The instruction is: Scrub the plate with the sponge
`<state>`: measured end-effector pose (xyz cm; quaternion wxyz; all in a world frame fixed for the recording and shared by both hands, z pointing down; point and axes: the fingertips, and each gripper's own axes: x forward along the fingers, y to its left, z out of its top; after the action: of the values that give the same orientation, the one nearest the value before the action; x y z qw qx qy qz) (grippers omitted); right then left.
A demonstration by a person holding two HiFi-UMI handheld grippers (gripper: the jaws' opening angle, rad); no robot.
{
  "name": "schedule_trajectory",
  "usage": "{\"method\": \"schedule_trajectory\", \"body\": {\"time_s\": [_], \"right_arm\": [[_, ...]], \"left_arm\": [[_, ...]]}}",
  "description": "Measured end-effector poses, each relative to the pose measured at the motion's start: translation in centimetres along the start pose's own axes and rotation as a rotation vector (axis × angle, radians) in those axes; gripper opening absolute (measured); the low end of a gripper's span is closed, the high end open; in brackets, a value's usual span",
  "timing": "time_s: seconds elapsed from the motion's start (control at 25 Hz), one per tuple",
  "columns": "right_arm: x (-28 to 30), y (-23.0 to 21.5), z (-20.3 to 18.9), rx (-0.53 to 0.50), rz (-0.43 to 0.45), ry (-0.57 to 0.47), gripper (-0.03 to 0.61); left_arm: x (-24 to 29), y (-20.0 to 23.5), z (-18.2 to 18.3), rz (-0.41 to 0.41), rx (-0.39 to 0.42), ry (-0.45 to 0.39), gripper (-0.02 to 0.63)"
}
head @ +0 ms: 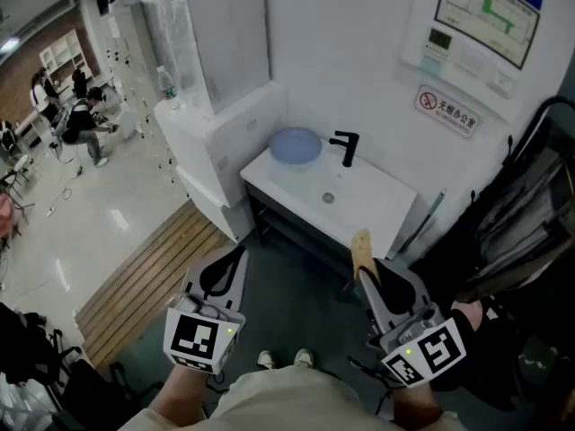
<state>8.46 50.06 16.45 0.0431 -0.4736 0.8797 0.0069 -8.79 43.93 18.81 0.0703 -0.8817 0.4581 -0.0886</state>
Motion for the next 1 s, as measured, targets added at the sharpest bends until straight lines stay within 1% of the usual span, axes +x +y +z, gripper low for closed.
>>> {"method": "schedule_trajectory", "body": {"time_s": [0.12, 0.4, 0.52, 0.68, 0.88, 1.0], "right_arm": [[0.0, -0.8, -0.1, 0.02, -0.007, -0.01, 0.071], [0.1, -2.6, -0.5, 0.025, 0.0, -0.012, 0.071], [0.0, -3.6, -0.7, 0.032, 0.001, -0.022, 0.071], [-0.2, -4.6, -1.3, 0.045, 0.021, -0.024, 0.071], [0.3, -5.6, -2.0, 0.054, 0.045, -0.022, 0.071], [1.0, -6.1, -2.3, 0.042, 0.055, -0.022, 0.071]], "left_arm": [[0.4, -0.3, 0.0, 0.002, 0.002, 0.007, 0.006], [1.7, -0.7, 0.0, 0.017, 0.011, 0.017, 0.006], [2.6, -1.2, 0.1, 0.023, 0.003, 0.02, 0.006], [3.4, -1.4, -0.9, 0.069, 0.013, 0.075, 0.006], [4.1, -1.6, 0.0, 0.084, 0.005, 0.049, 0.006], [4.7, -1.4, 0.3, 0.087, 0.005, 0.026, 0.006]]}}
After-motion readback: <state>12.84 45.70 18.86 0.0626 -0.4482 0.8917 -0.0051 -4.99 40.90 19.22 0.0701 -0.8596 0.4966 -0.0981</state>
